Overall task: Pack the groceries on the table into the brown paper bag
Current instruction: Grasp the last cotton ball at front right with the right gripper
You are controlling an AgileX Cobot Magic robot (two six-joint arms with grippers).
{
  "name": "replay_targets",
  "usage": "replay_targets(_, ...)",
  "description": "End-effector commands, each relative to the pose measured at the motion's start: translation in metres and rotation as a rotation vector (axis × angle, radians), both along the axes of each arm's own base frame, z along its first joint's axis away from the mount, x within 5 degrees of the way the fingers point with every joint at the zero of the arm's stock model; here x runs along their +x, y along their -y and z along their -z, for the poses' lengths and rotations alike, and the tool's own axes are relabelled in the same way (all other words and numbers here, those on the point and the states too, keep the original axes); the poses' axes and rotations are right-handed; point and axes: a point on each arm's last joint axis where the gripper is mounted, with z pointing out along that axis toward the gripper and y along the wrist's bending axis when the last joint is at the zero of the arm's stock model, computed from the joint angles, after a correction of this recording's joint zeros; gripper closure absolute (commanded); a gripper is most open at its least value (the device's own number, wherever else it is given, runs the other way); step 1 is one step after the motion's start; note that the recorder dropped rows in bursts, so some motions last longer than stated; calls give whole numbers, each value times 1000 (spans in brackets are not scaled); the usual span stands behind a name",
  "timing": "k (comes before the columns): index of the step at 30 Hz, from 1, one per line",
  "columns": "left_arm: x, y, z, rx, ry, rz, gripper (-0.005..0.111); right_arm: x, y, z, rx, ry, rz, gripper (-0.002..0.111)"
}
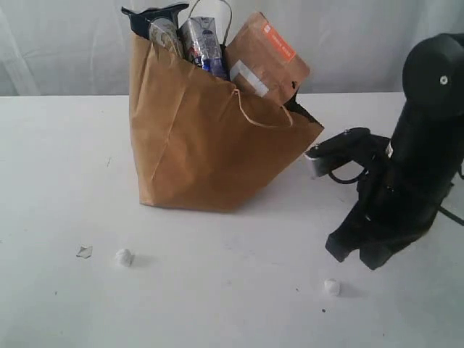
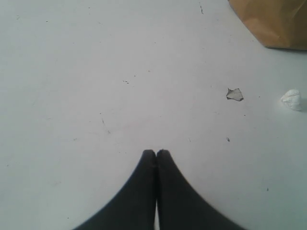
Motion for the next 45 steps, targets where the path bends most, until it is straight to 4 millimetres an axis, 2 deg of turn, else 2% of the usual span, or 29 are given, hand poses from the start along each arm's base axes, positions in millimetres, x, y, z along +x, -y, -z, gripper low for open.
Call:
replay_targets(1, -1, 1, 4, -6, -16, 6, 107, 8, -4, 10, 63, 122, 31, 108)
replay_targets(4, -1, 1, 4, -6, -16, 6, 107, 18, -7, 17, 98, 263, -48, 108)
replay_targets(6, -1, 1, 4, -6, -16, 6, 107, 19, -8, 24, 90, 268, -107, 107)
replay_targets(11, -1, 1, 4, -6, -16, 6, 107, 18, -11, 42, 86, 150, -102, 77)
replay_targets(13, -1, 1, 4, -6, -16, 6, 107, 19, -11, 45, 85, 142, -100, 74)
replay_targets(18, -1, 1, 4, -6, -16, 6, 107, 21, -15, 54, 103, 113, -109, 74)
replay_targets(24, -1, 1, 4, -6, -16, 6, 107, 17, -19, 63, 92, 68, -231, 74)
replay_targets(31, -1, 1, 4, -6, -16, 6, 107, 19, -19, 68, 84, 97, -237, 74)
replay_targets(36, -1, 1, 4, -6, -16, 6, 107, 24, -20, 90, 54, 56, -263, 74)
replay_targets(42, -1, 1, 4, -6, -16, 6, 107, 25, -18, 92, 32, 56, -284, 75)
replay_targets(45, -1, 1, 4, -6, -16, 6, 107, 25, -18, 93, 31, 50, -284, 80)
